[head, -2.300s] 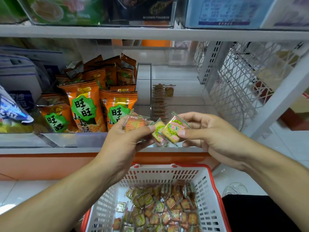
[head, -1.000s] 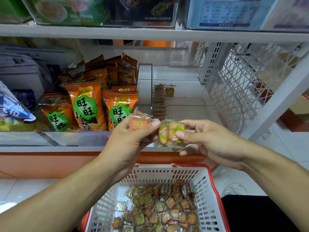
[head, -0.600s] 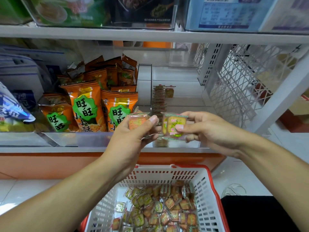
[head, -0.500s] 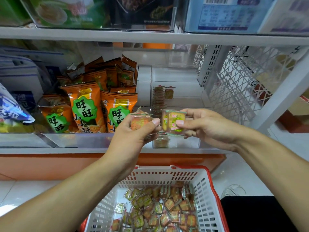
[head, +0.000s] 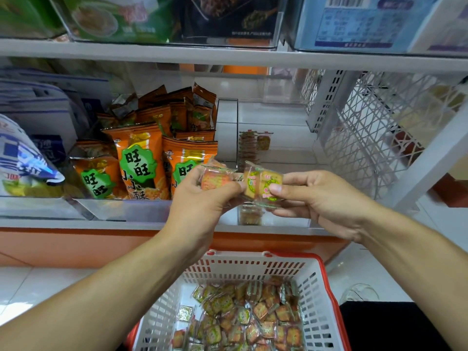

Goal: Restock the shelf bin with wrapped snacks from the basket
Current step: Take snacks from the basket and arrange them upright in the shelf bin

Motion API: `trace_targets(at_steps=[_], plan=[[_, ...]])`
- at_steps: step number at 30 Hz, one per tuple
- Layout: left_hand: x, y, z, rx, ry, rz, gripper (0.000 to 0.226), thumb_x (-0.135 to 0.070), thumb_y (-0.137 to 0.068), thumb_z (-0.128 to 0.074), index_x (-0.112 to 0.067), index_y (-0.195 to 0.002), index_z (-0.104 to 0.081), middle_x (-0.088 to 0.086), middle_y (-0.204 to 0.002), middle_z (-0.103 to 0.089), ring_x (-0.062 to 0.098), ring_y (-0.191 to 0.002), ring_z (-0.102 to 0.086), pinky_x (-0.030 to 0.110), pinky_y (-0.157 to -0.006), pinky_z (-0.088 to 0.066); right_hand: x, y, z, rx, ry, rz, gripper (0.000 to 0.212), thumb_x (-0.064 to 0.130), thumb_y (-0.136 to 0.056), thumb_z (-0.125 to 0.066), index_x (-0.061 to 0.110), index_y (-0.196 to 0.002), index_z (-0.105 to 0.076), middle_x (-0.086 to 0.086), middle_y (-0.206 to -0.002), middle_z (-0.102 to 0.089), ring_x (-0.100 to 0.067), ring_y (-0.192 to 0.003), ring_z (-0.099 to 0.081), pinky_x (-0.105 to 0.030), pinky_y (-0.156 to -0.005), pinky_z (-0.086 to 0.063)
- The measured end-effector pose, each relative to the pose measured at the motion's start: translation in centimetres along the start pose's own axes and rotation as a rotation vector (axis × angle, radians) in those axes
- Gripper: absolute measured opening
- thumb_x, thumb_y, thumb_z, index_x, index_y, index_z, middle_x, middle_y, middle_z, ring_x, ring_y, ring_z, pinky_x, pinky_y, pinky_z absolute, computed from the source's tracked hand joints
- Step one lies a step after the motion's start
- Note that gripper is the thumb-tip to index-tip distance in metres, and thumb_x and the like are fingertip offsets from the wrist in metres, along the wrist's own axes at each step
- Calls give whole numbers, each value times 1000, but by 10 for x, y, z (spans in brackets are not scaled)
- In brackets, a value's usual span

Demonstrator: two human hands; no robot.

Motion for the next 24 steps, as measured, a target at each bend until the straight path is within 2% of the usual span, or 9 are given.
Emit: trace_targets(at_steps=[3, 6, 9, 11, 14, 17, 19, 21, 24], plan=[[-6, -5, 5, -6, -86, -34, 33, 6, -78, -80, -3, -105, -63, 13, -91, -77, 27, -84, -76, 27, -69, -60, 8, 3, 10, -50, 94, 118, 30, 14, -71, -78, 5, -99, -73, -16, -104, -76, -19, -85, -75, -28, -77, -62], [-13, -7, 8, 77, -210, -14, 34, 6, -78, -81, 0, -107, -63, 16, -95, -79, 29, -89, -77, 28, -69, -61, 17, 10, 15, 16, 425, 328, 31, 18, -76, -77, 12, -106, -77, -7, -107, -76, -18, -95, -72, -32, -93, -57], [-14, -6, 8, 215, -294, 16, 37, 10, -76, -80, -3, -107, -64, 14, -95, -79, 27, -91, -77, 30, -70, -61, 13, 12, 12, 96, 706, 369, 31, 29, -77, -77, 21, -108, -77, 4, -116, -70, -19, -106, -68, -43, -96, -55], [-12, -4, 6, 279, -330, 26, 41, 10, -74, -82, -6, -107, -65, 13, -94, -79, 26, -89, -77, 30, -70, -61, 7, 12, 7, 165, 737, 319, 31, 31, -78, -77, 22, -107, -76, 10, -123, -69, -12, -112, -67, -40, -99, -54], [-8, -3, 5, 282, -330, 6, 43, 3, -72, -87, -6, -108, -65, 11, -95, -79, 24, -89, -77, 31, -72, -62, 1, 11, 5, 219, 652, 294, 31, 24, -80, -77, 17, -109, -70, -8, -110, -74, -21, -101, -70, -40, -94, -56], [-5, -5, 2, 186, -212, -4, 47, -14, -72, -89, -8, -111, -63, 10, -95, -79, 27, -88, -77, 34, -76, -62, 2, 8, 9, 214, 528, 263, 52, 9, -83, -77, 19, -129, -56, -19, -110, -66, -25, -89, -64, -35, -84, -58], [-3, -6, -1, 122, -145, -25, 47, -18, -76, -87, -12, -114, -60, 9, -92, -78, 27, -85, -78, 30, -73, -62, 3, 1, 15, 139, 502, 247, 57, 6, -86, -73, 22, -137, -54, -14, -109, -63, -17, -91, -65, -29, -82, -57], [-2, -8, -5, 92, -152, -48, 49, -18, -80, -86, -20, -118, -57, 11, -98, -77, 28, -85, -78, 30, -71, -62, 7, -12, 22, -3, 489, 240, 45, 7, -90, -69, 19, -133, -59, -9, -113, -66, -11, -95, -65, -29, -90, -57], [1, -8, -12, 89, -199, -19, 64, -21, -77, -89, -28, -128, -52, 13, -110, -73, 31, -84, -78, 36, -73, -63, 11, -42, 38, -268, 475, 233, 36, 7, -93, -69, 10, -127, -62, -5, -117, -71, -19, -106, -67, -32, -98, -53]])
Point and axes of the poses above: each hand's wrist, its own y-axis away from the middle knuckle, its own z-axis out of the back of the hand, x = y × z, the point moved 1 cm from there along -y, towards the middle knuckle
